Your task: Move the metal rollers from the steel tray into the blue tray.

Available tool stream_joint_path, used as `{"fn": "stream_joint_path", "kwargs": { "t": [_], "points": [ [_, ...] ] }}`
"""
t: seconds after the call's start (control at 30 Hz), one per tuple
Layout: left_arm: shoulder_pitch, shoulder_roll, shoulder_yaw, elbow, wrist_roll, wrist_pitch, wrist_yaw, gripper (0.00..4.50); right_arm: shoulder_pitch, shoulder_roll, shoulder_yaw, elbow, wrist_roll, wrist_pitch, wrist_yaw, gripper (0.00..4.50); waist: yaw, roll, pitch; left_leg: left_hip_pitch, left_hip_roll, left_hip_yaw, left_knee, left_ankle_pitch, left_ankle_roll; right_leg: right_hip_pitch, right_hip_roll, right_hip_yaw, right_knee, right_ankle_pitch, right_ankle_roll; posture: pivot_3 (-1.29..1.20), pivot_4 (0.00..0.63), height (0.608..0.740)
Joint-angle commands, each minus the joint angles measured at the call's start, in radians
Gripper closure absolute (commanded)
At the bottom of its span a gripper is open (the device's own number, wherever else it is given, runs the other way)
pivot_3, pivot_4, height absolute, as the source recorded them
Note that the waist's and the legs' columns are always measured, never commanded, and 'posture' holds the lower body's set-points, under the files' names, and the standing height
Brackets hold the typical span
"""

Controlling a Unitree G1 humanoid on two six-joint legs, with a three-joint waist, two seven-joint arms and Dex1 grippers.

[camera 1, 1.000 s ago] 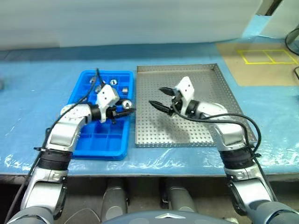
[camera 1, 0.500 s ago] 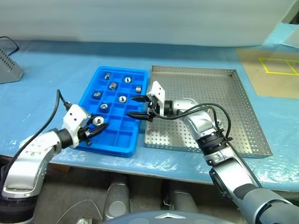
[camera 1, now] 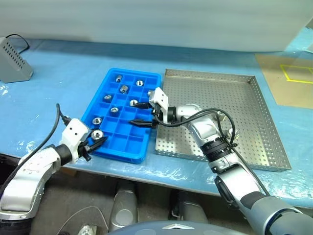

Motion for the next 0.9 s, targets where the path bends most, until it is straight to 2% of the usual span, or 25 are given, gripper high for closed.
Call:
{"fn": "stream_joint_path", "kwargs": {
  "t": [0.03,0.07,0.23,0.43,0.53,0.73,0.9],
  "points": [
    [-0.014,0.010,-0.022,0.021,0.026,-0.018,0.012,1.12,-0.006,-0.011,-0.021,-0.032,0.001,-0.014,-0.004,0.80,-0.002,0.000,0.000,0.000,0.000,0.000,0.000,0.000,0.000,0.000,0.000,0.000,0.000,0.000,-0.001,0.30,0.150,0.740],
    [-0.021,0.015,-0.029,0.030,0.025,-0.021,0.005,0.82,0.000,-0.014,-0.025,-0.045,0.004,-0.006,-0.010,0.80,-0.004,0.000,0.000,0.000,0.000,0.000,0.000,0.000,0.000,0.000,0.000,0.000,0.000,0.001,-0.002,0.29,0.150,0.740],
    [-0.136,0.012,-0.047,0.089,0.022,-0.045,0.001,0.82,0.017,-0.035,-0.057,-0.093,0.016,0.022,-0.045,0.80,-0.009,0.000,0.000,0.000,0.000,0.000,0.000,0.001,-0.001,0.000,0.000,0.000,0.001,0.001,-0.002,0.24,0.150,0.740],
    [-0.376,-0.044,-0.094,0.180,-0.024,-0.039,-0.020,0.82,0.034,-0.084,-0.120,-0.141,0.023,0.048,-0.095,0.80,-0.013,-0.001,0.000,0.000,0.000,0.000,0.002,0.002,-0.003,0.001,0.000,0.000,0.002,0.002,-0.002,0.11,0.150,0.740],
    [-0.479,-0.055,-0.148,0.254,-0.046,-0.049,-0.105,0.82,0.066,-0.132,-0.173,-0.174,0.017,0.064,-0.147,0.80,-0.021,-0.001,0.000,0.000,0.000,0.000,0.002,0.004,-0.006,0.001,0.001,0.001,0.002,0.002,-0.002,0.03,0.150,0.740],
    [-0.645,-0.138,-0.240,0.419,-0.043,-0.104,-0.187,0.82,0.155,-0.179,-0.266,-0.191,0.002,0.071,-0.288,0.80,-0.067,-0.001,-0.001,0.000,-0.001,0.000,0.003,0.005,-0.007,0.000,0.001,0.001,0.003,0.003,-0.002,-0.11,0.150,0.740],
    [-0.673,-0.189,-0.329,0.443,-0.034,-0.118,-0.267,0.82,0.249,-0.211,-0.295,-0.225,-0.002,0.074,-0.334,0.80,-0.102,-0.001,-0.001,0.000,-0.001,0.001,0.003,0.005,-0.006,0.000,0.001,0.001,0.002,0.003,-0.002,-0.17,0.150,0.740]
  ]
}}
